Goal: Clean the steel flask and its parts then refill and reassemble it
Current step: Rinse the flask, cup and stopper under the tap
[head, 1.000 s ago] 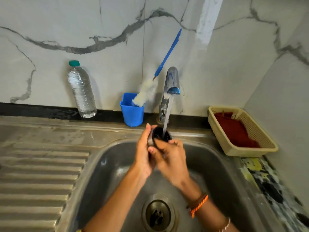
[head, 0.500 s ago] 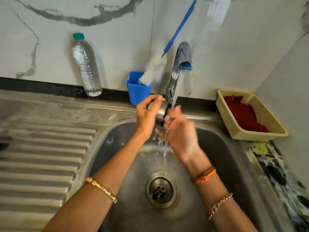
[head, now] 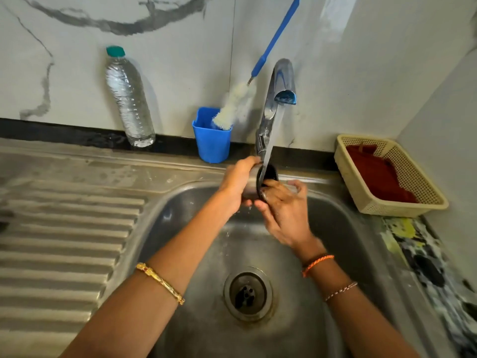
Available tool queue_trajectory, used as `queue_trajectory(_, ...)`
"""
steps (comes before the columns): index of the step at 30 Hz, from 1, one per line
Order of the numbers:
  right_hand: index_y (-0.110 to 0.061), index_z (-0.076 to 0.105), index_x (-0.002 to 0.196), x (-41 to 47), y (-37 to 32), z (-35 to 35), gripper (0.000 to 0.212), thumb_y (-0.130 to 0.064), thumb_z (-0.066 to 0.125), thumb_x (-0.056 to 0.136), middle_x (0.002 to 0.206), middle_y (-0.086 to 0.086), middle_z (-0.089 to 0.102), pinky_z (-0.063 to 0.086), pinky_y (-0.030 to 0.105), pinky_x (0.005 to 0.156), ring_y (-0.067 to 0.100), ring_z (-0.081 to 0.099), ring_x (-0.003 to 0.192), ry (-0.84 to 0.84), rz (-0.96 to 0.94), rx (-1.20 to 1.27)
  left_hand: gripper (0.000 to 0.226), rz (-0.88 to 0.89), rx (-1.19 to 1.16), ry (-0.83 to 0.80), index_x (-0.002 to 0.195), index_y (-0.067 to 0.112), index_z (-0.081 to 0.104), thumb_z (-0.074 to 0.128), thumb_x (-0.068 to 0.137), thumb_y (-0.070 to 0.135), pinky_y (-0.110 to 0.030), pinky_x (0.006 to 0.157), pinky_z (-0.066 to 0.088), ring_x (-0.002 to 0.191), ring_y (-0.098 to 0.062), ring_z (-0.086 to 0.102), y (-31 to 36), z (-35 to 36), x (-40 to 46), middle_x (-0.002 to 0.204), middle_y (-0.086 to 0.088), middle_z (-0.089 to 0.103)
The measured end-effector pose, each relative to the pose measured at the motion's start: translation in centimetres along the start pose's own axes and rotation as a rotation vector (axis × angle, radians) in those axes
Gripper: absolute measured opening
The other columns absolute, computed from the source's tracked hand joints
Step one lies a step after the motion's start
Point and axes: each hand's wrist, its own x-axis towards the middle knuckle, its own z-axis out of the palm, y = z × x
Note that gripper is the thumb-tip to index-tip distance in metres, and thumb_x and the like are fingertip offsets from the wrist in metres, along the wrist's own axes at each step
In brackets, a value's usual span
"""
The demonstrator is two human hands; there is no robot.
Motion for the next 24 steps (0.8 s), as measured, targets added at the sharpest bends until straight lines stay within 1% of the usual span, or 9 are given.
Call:
queue_trajectory(4, -0.014, 0.058, 0.06, 1.0, -4.5, 0.8, 0.05, -0.045, 0.039, 0.095, 0.054, -0.009, 0.048, 0.034, 0.029, 0.055, 0.006, 0.043, 0.054, 0.214, 0.76, 0.62, 0.024, 0.536, 0.013, 0.132, 0.063, 0.024, 0.061, 0.062, 0.087, 0.031, -0.026, 0.063, 0.042, 0.061, -0.009, 0.053, -1.2, 0.8, 0.8, 0.054, 0.013, 0.055)
queue_trajectory(6, -0.016, 0.061, 0.066, 1.8, -4.9, 0.4, 0.038, -0.034, 0.045, 0.096, 0.065, -0.007, 0.06, 0.046, 0.027, 0.065, 0.006, 0.056, 0.064, 0.332, 1.315, 1.121, 0.014, 0.787, 0.277, 0.049, 0.076, 0.027, 0.066, 0.063, 0.084, 0.039, -0.021, 0.065, 0.045, 0.067, -0.004, 0.057, -3.0, 1.0, 0.0, 0.065, 0.014, 0.061)
queue_trajectory(9, -0.012, 0.063, 0.082, 2.3, -3.8, -0.1, 0.027, -0.028, 0.047, 0.096, 0.078, 0.005, 0.064, 0.051, 0.031, 0.076, 0.017, 0.062, 0.075, 0.389, 1.592, 1.359, 0.03, 1.03, 0.573, 0.052, 0.088, 0.025, 0.069, 0.048, 0.083, 0.046, -0.023, 0.073, 0.047, 0.085, -0.006, 0.059, -5.5, 1.4, 0.3, 0.088, 0.011, 0.066)
queue_trajectory(11, -0.011, 0.062, 0.097, 2.9, -3.3, -0.5, 0.028, -0.035, 0.047, 0.095, 0.087, 0.009, 0.066, 0.052, 0.037, 0.087, 0.022, 0.064, 0.085, 0.345, 1.583, 1.439, 0.03, 0.975, 0.532, 0.089, 0.088, 0.029, 0.065, 0.043, 0.084, 0.048, -0.026, 0.074, 0.044, 0.089, -0.009, 0.056, -5.7, 1.1, 0.6, 0.091, 0.01, 0.063)
queue_trajectory(14, -0.007, 0.059, 0.111, 3.0, -4.9, 0.1, 0.037, -0.036, 0.042, 0.097, 0.098, 0.011, 0.068, 0.051, 0.037, 0.086, 0.024, 0.064, 0.093, 0.205, 1.364, 1.223, 0.019, 0.507, 0.098, 0.014, 0.078, 0.026, 0.058, 0.05, 0.086, 0.041, -0.023, 0.065, 0.041, 0.072, -0.007, 0.053, -3.4, 0.9, -0.1, 0.076, 0.006, 0.056)
queue_trajectory(17, -0.003, 0.055, 0.093, 0.8, -5.9, 1.2, 0.044, -0.038, 0.029, 0.099, 0.067, 0.001, 0.061, 0.04, 0.03, 0.072, 0.021, 0.06, 0.063, 0.07, 0.485, 0.523, 0.021, -0.01, -0.115, 0.106, 0.073, 0.016, 0.054, 0.053, 0.09, 0.028, -0.022, 0.051, 0.042, 0.059, -0.011, 0.05, -0.5, -0.2, -0.1, 0.068, -0.001, 0.054)
queue_trajectory(20, -0.012, 0.047, 0.091, -0.7, -1.0, 1.2, 0.034, -0.03, 0.021, 0.101, 0.065, 0.002, 0.065, 0.034, 0.033, 0.083, 0.017, 0.061, 0.06, 0.027, -0.254, -0.014, 0.021, -0.148, -0.108, 0.03, 0.078, 0.016, 0.051, 0.053, 0.089, 0.034, -0.027, 0.056, 0.043, 0.062, -0.017, 0.052, -0.2, -0.9, -0.4, 0.072, -0.007, 0.056)
queue_trajectory(22, -0.015, 0.049, 0.088, -1.2, 0.8, 0.9, 0.031, -0.028, 0.024, 0.101, 0.069, 0.001, 0.067, 0.034, 0.036, 0.087, 0.014, 0.06, 0.066, 0.085, -0.313, -0.061, 0.022, -0.118, -0.197, -0.031, 0.084, 0.018, 0.055, 0.055, 0.088, 0.04, -0.03, 0.061, 0.046, 0.071, -0.019, 0.056, -1.4, -0.7, -0.7, 0.079, -0.007, 0.06)
queue_trajectory(24, -0.021, 0.05, 0.08, -1.1, -0.8, 0.9, 0.036, -0.034, 0.023, 0.1, 0.064, -0.001, 0.063, 0.031, 0.036, 0.083, 0.015, 0.058, 0.064, 0.146, -0.01, 0.051, 0.026, -0.028, -0.331, -0.066, 0.089, 0.019, 0.06, 0.059, 0.084, 0.044, -0.034, 0.072, 0.05, 0.078, -0.02, 0.06, -2.0, -0.1, -0.5, 0.083, -0.006, 0.064)
